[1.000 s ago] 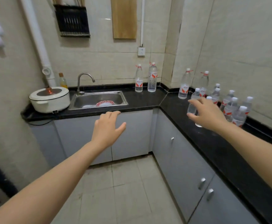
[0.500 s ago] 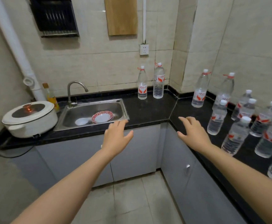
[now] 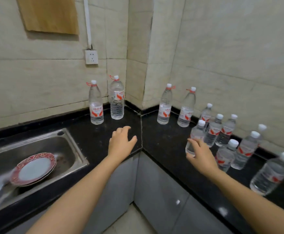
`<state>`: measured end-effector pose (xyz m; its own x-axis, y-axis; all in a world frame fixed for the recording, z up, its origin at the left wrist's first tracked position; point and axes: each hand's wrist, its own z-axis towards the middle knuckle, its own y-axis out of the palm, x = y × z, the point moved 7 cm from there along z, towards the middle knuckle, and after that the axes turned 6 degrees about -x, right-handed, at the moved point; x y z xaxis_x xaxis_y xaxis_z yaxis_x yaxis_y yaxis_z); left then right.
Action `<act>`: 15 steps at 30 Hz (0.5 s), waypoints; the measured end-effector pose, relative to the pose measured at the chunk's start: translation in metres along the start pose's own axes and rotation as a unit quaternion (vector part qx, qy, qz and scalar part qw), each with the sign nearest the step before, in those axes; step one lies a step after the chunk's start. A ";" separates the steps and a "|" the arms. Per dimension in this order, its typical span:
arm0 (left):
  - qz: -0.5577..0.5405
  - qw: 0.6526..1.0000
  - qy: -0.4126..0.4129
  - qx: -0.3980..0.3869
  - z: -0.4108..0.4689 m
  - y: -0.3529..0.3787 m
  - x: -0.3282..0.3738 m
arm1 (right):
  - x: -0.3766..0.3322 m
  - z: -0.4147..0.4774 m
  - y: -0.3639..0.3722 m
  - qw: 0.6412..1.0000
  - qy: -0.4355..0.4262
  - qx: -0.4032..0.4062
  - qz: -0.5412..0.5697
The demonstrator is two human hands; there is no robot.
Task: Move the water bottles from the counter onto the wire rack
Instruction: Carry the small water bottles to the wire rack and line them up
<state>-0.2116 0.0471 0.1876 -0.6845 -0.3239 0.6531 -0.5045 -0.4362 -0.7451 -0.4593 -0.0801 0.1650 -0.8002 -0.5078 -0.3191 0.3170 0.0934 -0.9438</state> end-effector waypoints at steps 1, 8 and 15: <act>-0.010 1.000 0.016 -0.010 0.017 0.002 0.002 | 0.007 0.001 0.001 1.000 0.027 0.009 0.007; -0.169 0.977 -0.016 -0.131 0.074 0.098 -0.028 | 0.069 -0.023 0.035 0.951 0.275 0.107 0.092; -0.174 0.952 -0.001 -0.251 0.105 0.198 -0.004 | 0.128 -0.035 0.060 0.843 0.436 0.228 0.217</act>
<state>-0.2535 -0.1260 0.0510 -0.4294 -0.2358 0.8718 -0.8886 -0.0623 -0.4545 -0.5608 -0.1094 0.0647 -0.5655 0.3302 -0.7558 0.6800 -0.3318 -0.6538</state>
